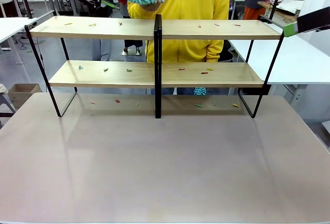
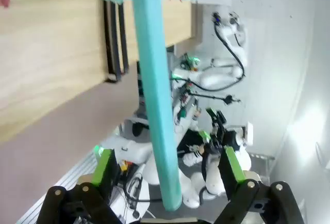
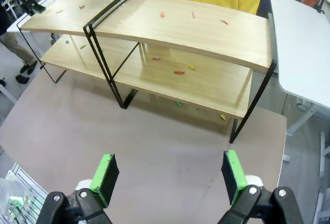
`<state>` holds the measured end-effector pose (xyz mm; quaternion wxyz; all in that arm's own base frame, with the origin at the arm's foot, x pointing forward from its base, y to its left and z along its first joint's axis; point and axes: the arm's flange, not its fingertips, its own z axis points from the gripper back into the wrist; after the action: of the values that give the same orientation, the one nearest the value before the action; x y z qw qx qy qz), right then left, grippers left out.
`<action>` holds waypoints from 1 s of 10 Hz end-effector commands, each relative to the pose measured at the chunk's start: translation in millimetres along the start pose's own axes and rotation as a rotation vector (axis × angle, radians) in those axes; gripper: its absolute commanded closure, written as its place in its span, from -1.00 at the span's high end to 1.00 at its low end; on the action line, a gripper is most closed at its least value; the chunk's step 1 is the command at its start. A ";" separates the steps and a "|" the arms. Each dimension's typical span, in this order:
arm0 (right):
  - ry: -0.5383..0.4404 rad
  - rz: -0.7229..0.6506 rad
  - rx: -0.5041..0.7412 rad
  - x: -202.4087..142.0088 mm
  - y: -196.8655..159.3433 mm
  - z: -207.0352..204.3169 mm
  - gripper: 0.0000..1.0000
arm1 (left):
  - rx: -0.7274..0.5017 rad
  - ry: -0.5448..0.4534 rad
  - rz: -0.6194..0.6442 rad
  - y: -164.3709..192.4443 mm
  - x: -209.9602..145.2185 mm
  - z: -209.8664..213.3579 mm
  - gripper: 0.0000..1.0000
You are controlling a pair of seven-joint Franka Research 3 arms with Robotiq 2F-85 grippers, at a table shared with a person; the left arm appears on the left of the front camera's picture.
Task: Clean the shelves.
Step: Pick up the Duster when the human hands it over.
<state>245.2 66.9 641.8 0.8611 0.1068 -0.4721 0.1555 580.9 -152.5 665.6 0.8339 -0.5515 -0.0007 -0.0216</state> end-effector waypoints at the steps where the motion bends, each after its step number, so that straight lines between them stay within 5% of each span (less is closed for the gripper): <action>1: 0.002 0.001 0.002 -0.2 -0.5 0.2 1.00 | 0.053 -0.038 0.052 -3.0 4.0 -2.1 1.00; 7: 0.002 0.001 0.002 -0.2 -0.5 0.2 1.00 | 0.004 -0.158 0.017 5.5 8.5 -0.5 1.00; 8: 0.002 0.001 0.002 -0.2 -0.5 0.2 1.00 | 0.015 -0.196 0.010 5.9 9.0 -1.1 -0.07; 9: 0.002 0.001 0.002 -0.2 -0.5 0.2 1.00 | -0.009 -0.198 -0.004 5.5 9.0 -1.5 -0.19; 10: 0.002 0.001 0.002 -0.2 -0.5 0.2 1.00 | -0.010 -0.201 -0.005 4.9 9.0 -2.2 -1.00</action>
<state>245.2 66.9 641.8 0.8611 0.1068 -0.4721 0.1555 600.9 -150.6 666.1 0.8347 -0.5441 -0.0744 0.0404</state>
